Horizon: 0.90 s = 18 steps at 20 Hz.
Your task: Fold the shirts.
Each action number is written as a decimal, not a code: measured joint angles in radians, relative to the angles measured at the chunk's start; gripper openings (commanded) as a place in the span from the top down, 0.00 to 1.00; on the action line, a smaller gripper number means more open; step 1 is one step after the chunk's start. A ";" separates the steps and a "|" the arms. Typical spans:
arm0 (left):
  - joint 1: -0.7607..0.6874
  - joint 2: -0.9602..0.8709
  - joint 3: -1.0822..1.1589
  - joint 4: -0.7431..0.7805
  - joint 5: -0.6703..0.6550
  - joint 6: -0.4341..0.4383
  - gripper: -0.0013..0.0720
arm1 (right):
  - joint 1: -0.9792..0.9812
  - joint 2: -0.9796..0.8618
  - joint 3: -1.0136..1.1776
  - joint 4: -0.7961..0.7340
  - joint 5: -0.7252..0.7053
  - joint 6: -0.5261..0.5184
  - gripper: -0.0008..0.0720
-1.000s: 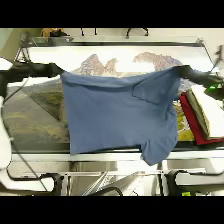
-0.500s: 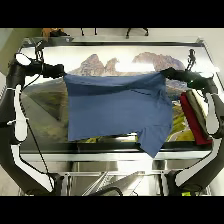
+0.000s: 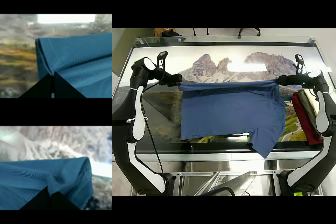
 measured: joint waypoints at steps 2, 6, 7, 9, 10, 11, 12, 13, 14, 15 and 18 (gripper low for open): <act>-0.009 -0.001 -0.037 0.019 0.027 -0.006 0.96 | 0.005 -0.016 0.001 -0.018 0.009 0.006 0.96; -0.022 -0.001 -0.093 0.040 0.097 -0.015 0.96 | 0.023 -0.043 0.001 -0.034 0.015 0.006 0.96; -0.023 -0.001 -0.101 0.041 0.114 -0.015 0.96 | 0.026 -0.048 0.001 -0.038 0.015 0.006 0.95; -0.025 -0.001 -0.109 0.046 0.137 -0.015 0.90 | 0.031 -0.050 0.001 -0.045 0.016 0.007 0.60; -0.026 -0.001 -0.111 0.049 0.145 -0.015 0.37 | 0.033 -0.050 0.001 -0.050 0.018 0.007 0.57; -0.026 -0.001 -0.110 0.050 0.144 -0.015 0.05 | 0.033 -0.048 0.001 -0.057 0.020 0.014 0.57; -0.027 -0.001 -0.103 0.050 0.138 -0.016 0.06 | 0.033 -0.039 0.002 -0.065 0.031 0.027 0.57; -0.027 -0.001 -0.087 0.050 0.117 -0.018 0.06 | 0.032 -0.025 0.002 -0.080 0.039 0.052 0.57; -0.027 -0.001 -0.061 0.048 0.086 -0.018 0.06 | 0.029 -0.006 0.002 -0.096 0.051 0.087 0.57; -0.026 0.000 -0.034 0.048 0.049 -0.018 0.06 | 0.022 0.021 0.002 -0.113 0.068 0.129 0.57; -0.017 0.008 0.053 0.047 -0.124 -0.018 0.07 | -0.024 0.115 -0.002 -0.139 0.142 0.232 0.58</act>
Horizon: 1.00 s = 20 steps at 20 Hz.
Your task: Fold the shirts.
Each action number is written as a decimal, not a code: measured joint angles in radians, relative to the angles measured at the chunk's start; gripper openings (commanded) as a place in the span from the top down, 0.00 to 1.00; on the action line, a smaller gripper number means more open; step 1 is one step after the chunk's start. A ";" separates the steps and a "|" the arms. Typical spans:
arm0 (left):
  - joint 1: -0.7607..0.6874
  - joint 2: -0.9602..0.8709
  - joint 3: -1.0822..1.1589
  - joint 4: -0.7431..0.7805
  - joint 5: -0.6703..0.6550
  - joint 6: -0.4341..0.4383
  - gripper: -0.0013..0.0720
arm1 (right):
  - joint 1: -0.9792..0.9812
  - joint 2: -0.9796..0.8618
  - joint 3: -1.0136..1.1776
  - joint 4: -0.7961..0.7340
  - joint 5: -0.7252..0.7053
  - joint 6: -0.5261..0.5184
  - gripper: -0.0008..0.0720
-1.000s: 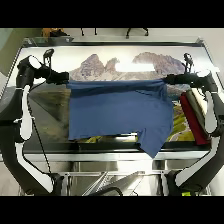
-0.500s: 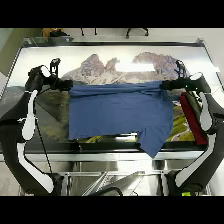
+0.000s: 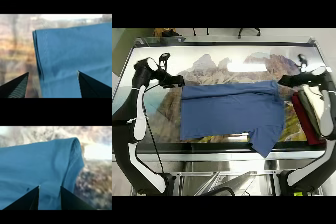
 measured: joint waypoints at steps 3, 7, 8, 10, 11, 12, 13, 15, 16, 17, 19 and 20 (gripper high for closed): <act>0.010 0.048 -0.056 -0.015 -0.133 -0.007 0.07 | -0.067 0.098 -0.075 -0.013 0.097 0.068 0.59; 0.025 0.193 -0.388 -0.061 -0.178 -0.005 0.07 | -0.175 0.287 -0.359 -0.014 0.179 0.109 0.59; 0.026 0.232 -0.480 -0.067 -0.174 0.001 0.07 | -0.205 0.348 -0.447 -0.012 0.188 0.116 0.59; 0.030 0.307 -0.654 -0.077 -0.143 0.009 0.07 | -0.255 0.470 -0.610 0.005 0.199 0.124 0.59; 0.033 0.342 -0.730 -0.081 -0.120 0.012 0.07 | -0.273 0.526 -0.679 0.010 0.208 0.133 0.59; 0.037 0.371 -0.790 -0.085 -0.098 0.015 0.07 | -0.287 0.581 -0.744 0.013 0.211 0.143 0.59; 0.045 0.396 -0.843 -0.091 -0.069 0.016 0.07 | -0.297 0.630 -0.799 0.014 0.212 0.150 0.59; 0.066 0.431 -0.929 -0.127 -0.016 0.021 0.07 | -0.308 0.704 -0.879 0.022 0.223 0.158 0.59; 0.077 0.441 -0.960 -0.159 0.010 0.032 0.07 | -0.311 0.729 -0.908 0.024 0.225 0.163 0.59; 0.090 0.448 -0.988 -0.197 0.033 0.047 0.07 | -0.314 0.748 -0.934 0.024 0.225 0.171 0.59; 0.110 0.457 -1.026 -0.270 0.072 0.077 0.21 | -0.317 0.768 -0.975 0.032 0.225 0.180 0.59; 0.116 0.457 -1.038 -0.293 0.091 0.089 0.38 | -0.318 0.771 -0.993 0.037 0.225 0.184 0.59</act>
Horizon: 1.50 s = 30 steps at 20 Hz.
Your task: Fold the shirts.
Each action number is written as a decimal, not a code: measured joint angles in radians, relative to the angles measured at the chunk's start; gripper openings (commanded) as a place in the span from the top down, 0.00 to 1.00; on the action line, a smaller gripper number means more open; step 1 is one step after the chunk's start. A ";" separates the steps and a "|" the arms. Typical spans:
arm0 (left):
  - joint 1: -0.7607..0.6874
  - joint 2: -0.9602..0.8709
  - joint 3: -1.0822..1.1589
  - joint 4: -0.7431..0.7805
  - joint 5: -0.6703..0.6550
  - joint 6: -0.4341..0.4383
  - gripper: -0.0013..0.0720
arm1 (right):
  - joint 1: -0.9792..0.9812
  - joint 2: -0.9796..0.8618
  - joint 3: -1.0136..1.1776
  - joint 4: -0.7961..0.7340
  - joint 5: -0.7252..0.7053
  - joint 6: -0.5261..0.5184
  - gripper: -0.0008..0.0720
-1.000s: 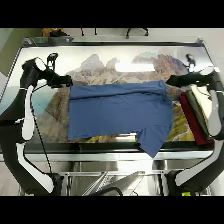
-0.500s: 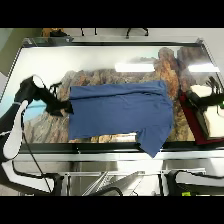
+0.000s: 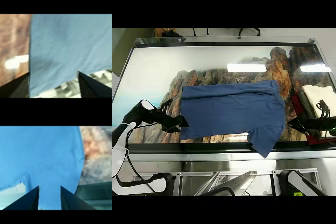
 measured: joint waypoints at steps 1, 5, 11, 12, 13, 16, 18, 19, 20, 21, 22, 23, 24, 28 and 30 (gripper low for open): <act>0.005 -0.004 -0.009 -0.016 0.021 0.011 0.42 | -0.001 0.000 -0.015 0.002 -0.002 0.003 0.59; 0.000 -0.039 -0.023 -0.074 0.006 0.033 0.42 | -0.002 -0.021 -0.084 0.010 -0.026 0.010 0.58; -0.018 -0.064 0.000 -0.053 -0.009 0.059 0.96 | -0.002 -0.067 -0.148 -0.011 -0.103 0.010 0.40; -0.012 -0.064 0.013 -0.055 -0.013 0.062 0.96 | -0.002 -0.074 -0.151 -0.014 -0.122 0.010 0.41; -0.006 -0.064 0.024 -0.057 -0.022 0.062 0.96 | -0.002 -0.083 -0.154 -0.018 -0.133 0.010 0.41; 0.017 -0.064 0.047 -0.063 -0.029 0.065 0.96 | 0.001 -0.128 -0.167 -0.024 -0.155 0.010 0.41; 0.027 -0.064 0.054 -0.066 -0.028 0.066 0.96 | 0.019 -0.155 -0.185 0.020 -0.146 -0.010 0.41; 0.030 -0.064 0.056 -0.066 -0.026 0.066 0.96 | 0.035 -0.166 -0.195 0.039 -0.145 -0.023 0.41; 0.032 -0.065 0.058 -0.067 -0.024 0.066 0.96 | 0.057 -0.175 -0.203 0.057 -0.151 -0.035 0.48; 0.034 -0.064 0.059 -0.067 -0.024 0.066 0.96 | 0.081 -0.181 -0.209 0.074 -0.159 -0.044 0.59; 0.035 -0.065 0.060 -0.067 -0.023 0.067 0.96 | 0.107 -0.187 -0.214 0.091 -0.170 -0.055 0.60; 0.035 -0.065 0.060 -0.067 -0.023 0.069 0.96 | 0.127 -0.190 -0.216 0.108 -0.178 -0.067 0.70; 0.037 -0.065 0.060 -0.067 -0.025 0.069 0.96 | 0.145 -0.192 -0.219 0.127 -0.187 -0.083 0.81; 0.037 -0.065 0.061 -0.067 -0.048 0.069 0.96 | 0.175 -0.188 -0.212 0.195 -0.145 -0.171 0.96; 0.037 -0.065 0.061 -0.061 -0.063 0.069 0.96 | 0.179 -0.180 -0.209 0.203 -0.119 -0.189 0.96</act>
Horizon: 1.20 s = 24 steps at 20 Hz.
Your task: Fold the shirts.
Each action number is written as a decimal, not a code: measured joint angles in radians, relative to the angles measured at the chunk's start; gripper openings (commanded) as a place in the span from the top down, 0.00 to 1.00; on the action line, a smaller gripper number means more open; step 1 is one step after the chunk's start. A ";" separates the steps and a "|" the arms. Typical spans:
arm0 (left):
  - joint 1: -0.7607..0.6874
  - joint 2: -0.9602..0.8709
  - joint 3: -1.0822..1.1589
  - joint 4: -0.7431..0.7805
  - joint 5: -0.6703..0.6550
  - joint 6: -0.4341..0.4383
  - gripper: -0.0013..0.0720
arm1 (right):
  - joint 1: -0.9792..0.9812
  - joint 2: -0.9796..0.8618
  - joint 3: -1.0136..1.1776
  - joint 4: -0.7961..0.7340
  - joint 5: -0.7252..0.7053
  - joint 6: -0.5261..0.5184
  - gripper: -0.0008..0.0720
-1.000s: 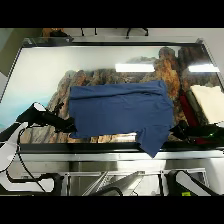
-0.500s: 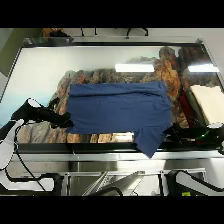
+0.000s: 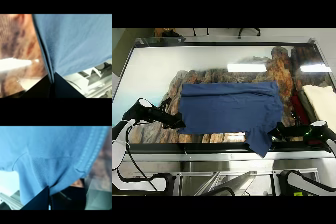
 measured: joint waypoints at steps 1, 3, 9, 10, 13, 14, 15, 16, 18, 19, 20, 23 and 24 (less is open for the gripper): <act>0.000 0.000 0.000 0.016 -0.013 -0.002 0.96 | 0.000 0.008 0.000 -0.006 0.014 0.000 0.97; 0.000 0.002 0.000 0.068 -0.038 -0.021 0.96 | -0.011 0.035 0.001 -0.053 0.032 0.026 0.97; 0.035 0.090 -0.051 0.210 -0.069 -0.060 0.96 | -0.109 0.167 0.002 -0.207 0.081 0.104 0.96; 0.047 0.108 -0.055 0.217 -0.071 -0.060 0.96 | -0.119 0.182 0.006 -0.167 0.083 0.081 0.96; 0.069 0.158 -0.016 0.192 -0.071 -0.061 0.96 | -0.130 0.201 0.046 0.053 0.084 -0.032 0.96; 0.070 0.168 0.012 0.169 -0.071 -0.061 0.96 | -0.126 0.200 0.069 0.124 0.076 -0.068 0.96; 0.065 0.174 0.050 0.145 -0.069 -0.060 0.96 | -0.117 0.193 0.100 0.188 0.058 -0.100 0.96; 0.056 0.174 0.089 0.129 -0.063 -0.060 0.96 | -0.104 0.180 0.132 0.233 0.036 -0.124 0.96; 0.029 0.152 0.177 0.106 -0.037 -0.060 0.96 | -0.063 0.134 0.198 0.296 -0.018 -0.171 0.96; 0.013 0.128 0.224 0.099 -0.023 -0.060 0.96 | -0.034 0.100 0.230 0.316 -0.054 -0.196 0.96; -0.002 0.100 0.267 0.092 -0.007 -0.060 0.96 | -0.002 0.061 0.260 0.331 -0.094 -0.220 0.96; -0.034 -0.019 0.395 0.084 0.027 -0.062 0.96 | 0.087 -0.071 0.333 0.360 -0.220 -0.294 0.96; -0.039 -0.065 0.436 0.080 0.035 -0.066 0.96 | 0.113 -0.123 0.359 0.364 -0.257 -0.319 0.96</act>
